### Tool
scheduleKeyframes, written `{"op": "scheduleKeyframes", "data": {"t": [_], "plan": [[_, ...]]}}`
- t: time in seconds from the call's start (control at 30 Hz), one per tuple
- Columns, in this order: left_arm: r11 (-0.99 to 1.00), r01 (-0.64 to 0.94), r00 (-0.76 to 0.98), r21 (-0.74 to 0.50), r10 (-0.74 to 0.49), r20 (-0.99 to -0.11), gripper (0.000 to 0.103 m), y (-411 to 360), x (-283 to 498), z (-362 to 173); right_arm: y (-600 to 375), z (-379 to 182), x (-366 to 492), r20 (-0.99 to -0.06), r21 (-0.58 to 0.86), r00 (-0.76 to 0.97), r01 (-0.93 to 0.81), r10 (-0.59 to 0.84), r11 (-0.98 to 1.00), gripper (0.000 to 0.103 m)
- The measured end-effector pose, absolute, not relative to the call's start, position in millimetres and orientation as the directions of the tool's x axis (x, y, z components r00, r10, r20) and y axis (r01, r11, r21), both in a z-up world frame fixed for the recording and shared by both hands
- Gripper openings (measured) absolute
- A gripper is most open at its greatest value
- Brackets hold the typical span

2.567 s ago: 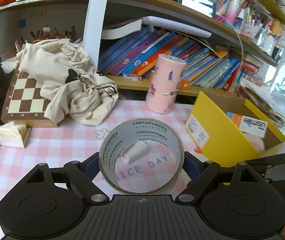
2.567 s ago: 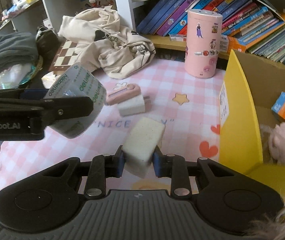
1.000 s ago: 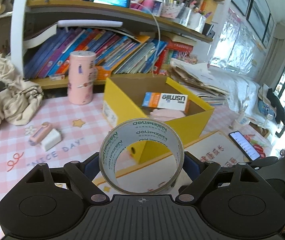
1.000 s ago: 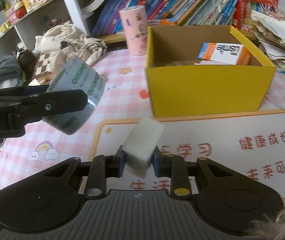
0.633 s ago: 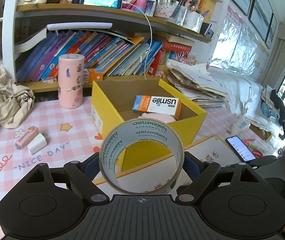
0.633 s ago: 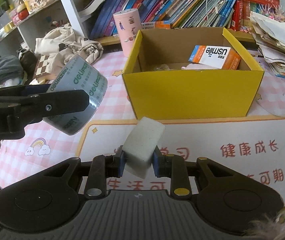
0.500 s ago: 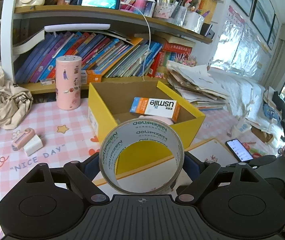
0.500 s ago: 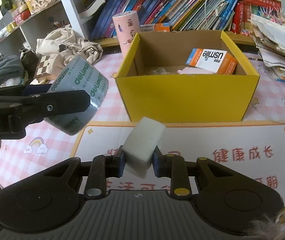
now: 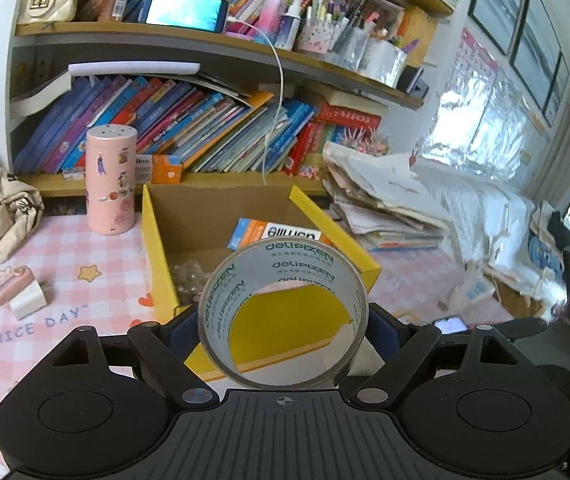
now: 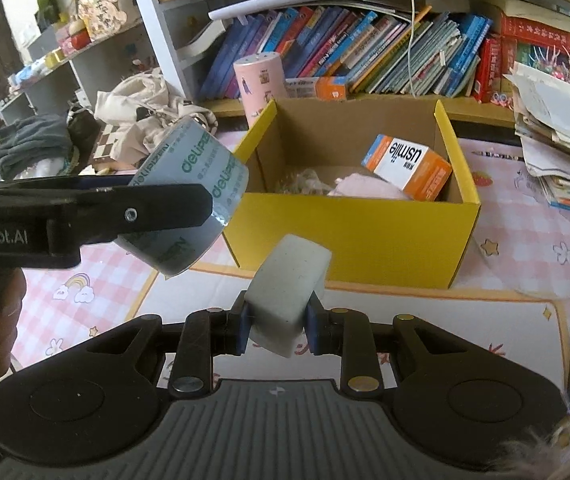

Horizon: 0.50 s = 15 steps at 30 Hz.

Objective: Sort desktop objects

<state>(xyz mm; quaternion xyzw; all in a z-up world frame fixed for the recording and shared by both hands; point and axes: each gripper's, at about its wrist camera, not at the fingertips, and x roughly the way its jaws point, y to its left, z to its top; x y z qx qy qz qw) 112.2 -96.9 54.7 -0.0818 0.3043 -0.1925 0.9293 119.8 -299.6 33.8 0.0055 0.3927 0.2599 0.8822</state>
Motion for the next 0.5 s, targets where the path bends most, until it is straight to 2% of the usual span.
{"op": "scheduleKeyframes", "data": {"t": [0.5], "plan": [[0.939,0.308,0.832,-0.155,-0.344,-0.435,0.086,-128,143,98,-331,78,180,-0.562,0.193,0.637,-0.519,0.527,0.833,0.025]]}}
